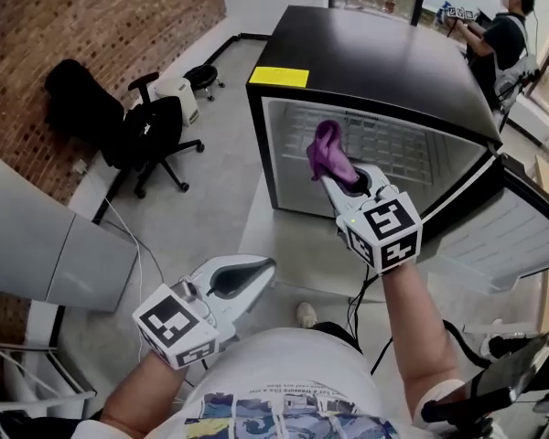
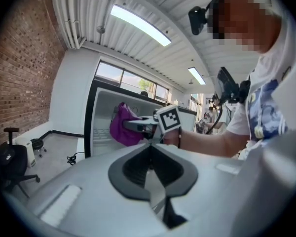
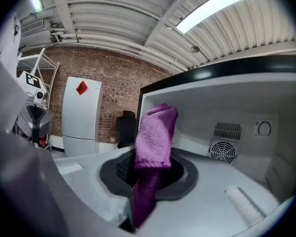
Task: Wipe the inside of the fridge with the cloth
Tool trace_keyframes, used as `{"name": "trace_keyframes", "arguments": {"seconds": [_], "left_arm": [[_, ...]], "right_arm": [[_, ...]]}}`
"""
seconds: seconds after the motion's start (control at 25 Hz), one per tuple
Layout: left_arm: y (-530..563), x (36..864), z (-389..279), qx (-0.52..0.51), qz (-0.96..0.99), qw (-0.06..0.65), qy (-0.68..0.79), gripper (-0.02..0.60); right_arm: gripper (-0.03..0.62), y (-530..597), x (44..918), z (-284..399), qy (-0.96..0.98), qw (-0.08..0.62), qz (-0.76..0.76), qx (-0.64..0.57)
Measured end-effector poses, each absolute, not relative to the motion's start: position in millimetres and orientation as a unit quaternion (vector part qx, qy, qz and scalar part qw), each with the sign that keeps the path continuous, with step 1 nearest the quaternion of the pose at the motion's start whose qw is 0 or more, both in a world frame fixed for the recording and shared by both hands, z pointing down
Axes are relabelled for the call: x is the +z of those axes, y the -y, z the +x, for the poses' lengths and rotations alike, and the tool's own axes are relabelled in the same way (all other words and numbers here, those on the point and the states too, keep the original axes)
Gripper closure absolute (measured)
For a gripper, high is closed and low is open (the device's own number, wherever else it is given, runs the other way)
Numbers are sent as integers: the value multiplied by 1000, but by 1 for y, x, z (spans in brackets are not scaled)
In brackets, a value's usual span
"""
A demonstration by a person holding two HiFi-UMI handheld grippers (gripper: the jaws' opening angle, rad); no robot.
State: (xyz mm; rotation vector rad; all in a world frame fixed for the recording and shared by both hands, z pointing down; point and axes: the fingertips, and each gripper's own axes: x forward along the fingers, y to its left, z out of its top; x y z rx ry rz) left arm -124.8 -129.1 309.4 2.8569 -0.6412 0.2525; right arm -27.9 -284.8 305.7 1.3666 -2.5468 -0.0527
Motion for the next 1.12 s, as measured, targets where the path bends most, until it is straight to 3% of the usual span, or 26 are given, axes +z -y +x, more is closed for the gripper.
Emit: {"name": "trace_keyframes", "arguments": {"seconds": [0.44,1.12], "left_arm": [[149,316,-132,88,951,112,273,575],[162,315,-117,94,955,110,259,575]], "right_arm": [[539,334,319,-79,918,157,359,-55],[539,423,320,-45,876,189,441,-53]]}}
